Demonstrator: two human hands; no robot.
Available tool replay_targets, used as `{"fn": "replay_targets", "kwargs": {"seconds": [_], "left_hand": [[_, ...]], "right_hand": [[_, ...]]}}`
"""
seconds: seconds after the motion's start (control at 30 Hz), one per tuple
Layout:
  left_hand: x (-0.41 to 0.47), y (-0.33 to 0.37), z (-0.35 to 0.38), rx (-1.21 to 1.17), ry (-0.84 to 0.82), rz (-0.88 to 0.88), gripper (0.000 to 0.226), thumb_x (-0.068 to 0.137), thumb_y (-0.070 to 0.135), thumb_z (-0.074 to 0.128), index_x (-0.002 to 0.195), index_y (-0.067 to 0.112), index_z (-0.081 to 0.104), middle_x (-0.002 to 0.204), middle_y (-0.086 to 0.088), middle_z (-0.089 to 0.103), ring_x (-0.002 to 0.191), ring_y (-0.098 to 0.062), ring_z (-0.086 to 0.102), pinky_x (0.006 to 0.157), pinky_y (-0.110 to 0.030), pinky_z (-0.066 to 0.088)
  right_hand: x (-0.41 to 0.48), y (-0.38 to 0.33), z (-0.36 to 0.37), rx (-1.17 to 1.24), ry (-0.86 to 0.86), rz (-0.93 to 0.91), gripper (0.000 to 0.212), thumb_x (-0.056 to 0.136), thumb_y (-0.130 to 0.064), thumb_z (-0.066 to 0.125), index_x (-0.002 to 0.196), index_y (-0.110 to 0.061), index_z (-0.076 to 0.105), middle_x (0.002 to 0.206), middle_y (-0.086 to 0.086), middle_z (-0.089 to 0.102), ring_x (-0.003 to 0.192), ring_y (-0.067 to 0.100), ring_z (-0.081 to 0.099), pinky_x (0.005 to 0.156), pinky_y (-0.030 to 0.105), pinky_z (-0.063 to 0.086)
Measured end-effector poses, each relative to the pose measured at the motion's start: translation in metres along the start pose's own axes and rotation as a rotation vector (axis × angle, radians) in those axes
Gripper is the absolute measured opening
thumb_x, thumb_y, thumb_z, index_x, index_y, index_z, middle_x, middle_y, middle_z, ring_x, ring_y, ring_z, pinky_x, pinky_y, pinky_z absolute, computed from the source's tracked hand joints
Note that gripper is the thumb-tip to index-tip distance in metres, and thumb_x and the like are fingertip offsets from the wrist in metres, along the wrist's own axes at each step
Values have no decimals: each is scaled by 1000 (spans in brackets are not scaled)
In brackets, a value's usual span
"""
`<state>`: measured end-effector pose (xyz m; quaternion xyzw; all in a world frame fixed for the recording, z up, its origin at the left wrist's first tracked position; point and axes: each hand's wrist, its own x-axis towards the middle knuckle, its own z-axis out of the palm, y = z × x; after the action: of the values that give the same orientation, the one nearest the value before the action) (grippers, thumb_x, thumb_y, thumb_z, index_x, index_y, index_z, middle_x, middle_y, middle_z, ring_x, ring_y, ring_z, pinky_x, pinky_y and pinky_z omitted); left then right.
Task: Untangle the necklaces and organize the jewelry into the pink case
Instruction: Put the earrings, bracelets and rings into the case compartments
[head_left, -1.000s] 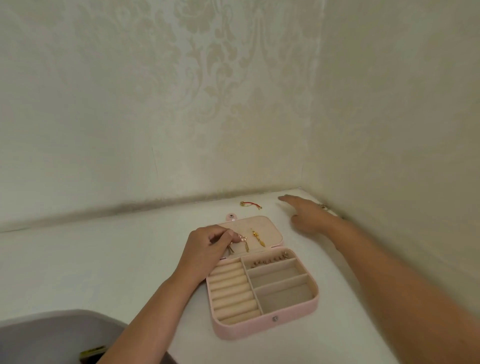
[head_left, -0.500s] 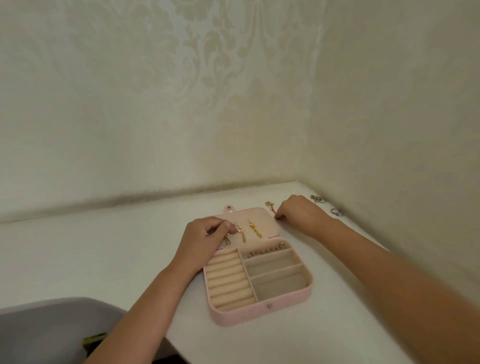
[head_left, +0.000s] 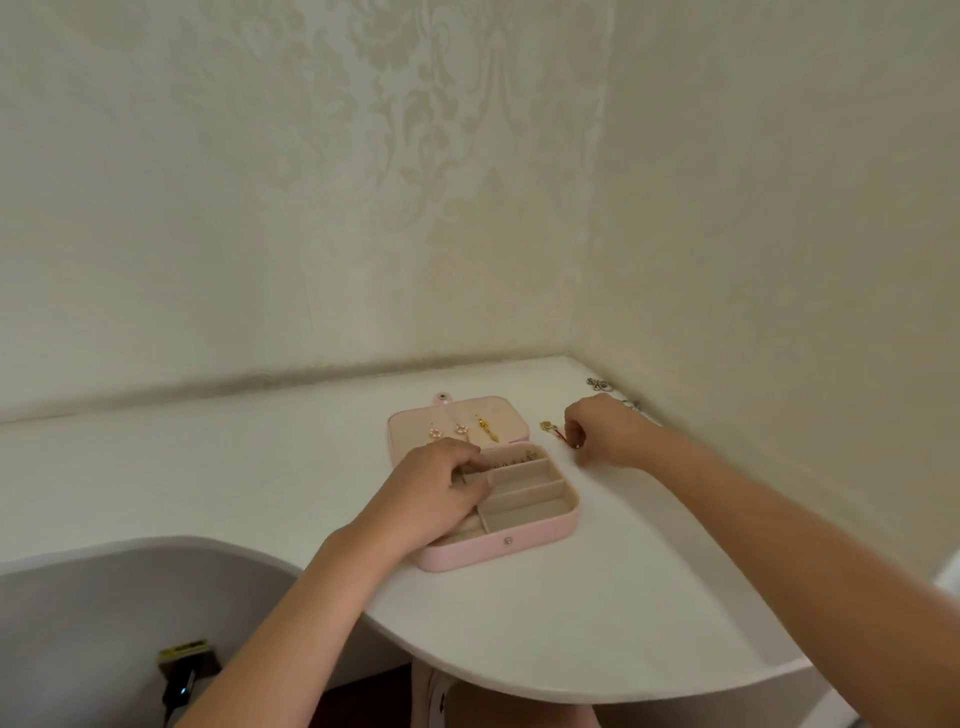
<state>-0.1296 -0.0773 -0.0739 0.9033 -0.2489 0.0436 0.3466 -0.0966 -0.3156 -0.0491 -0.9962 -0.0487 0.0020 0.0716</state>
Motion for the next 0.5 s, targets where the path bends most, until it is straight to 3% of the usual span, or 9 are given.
{"fn": "replay_targets", "kwargs": {"seconds": [0.1, 0.2, 0.3, 0.43, 0.5], "left_hand": [[-3, -1, 2, 50, 0, 6, 27, 92, 28, 59, 119, 23, 65, 131, 10, 56, 118, -6, 50, 89, -11, 30], [-7, -3, 4, 68, 9, 4, 29, 92, 30, 59, 120, 24, 64, 136, 10, 53, 125, -8, 47, 100, -18, 32], [-7, -3, 4, 39, 6, -6, 33, 89, 37, 62, 120, 25, 64, 135, 11, 53, 124, -8, 48, 100, -21, 36], [-9, -3, 1, -52, -46, -43, 62, 70, 61, 70, 122, 28, 61, 125, 14, 58, 113, -7, 54, 97, -26, 43], [-10, -4, 0, -83, -59, -42, 63, 67, 59, 75, 120, 28, 61, 121, 15, 58, 110, -5, 54, 95, -25, 44]], "right_hand": [[-9, -8, -16, 236, 93, 4, 10, 80, -8, 67, 89, -11, 68, 76, -11, 56, 77, 12, 55, 59, 16, 40], [-22, -30, -42, 416, 170, -63, 12, 78, -5, 68, 80, -16, 69, 69, -10, 60, 63, 4, 55, 55, 10, 41], [-37, -56, -63, 491, 131, -160, 20, 77, -4, 69, 75, -24, 68, 64, -13, 60, 53, -2, 49, 51, 8, 37], [-49, -80, -70, 511, 11, -232, 20, 78, -5, 68, 78, -25, 70, 68, -10, 64, 59, 1, 53, 52, 8, 36], [-49, -86, -63, 510, -15, -242, 20, 77, -4, 67, 78, -24, 69, 66, -10, 63, 59, 1, 53, 53, 8, 36]]}}
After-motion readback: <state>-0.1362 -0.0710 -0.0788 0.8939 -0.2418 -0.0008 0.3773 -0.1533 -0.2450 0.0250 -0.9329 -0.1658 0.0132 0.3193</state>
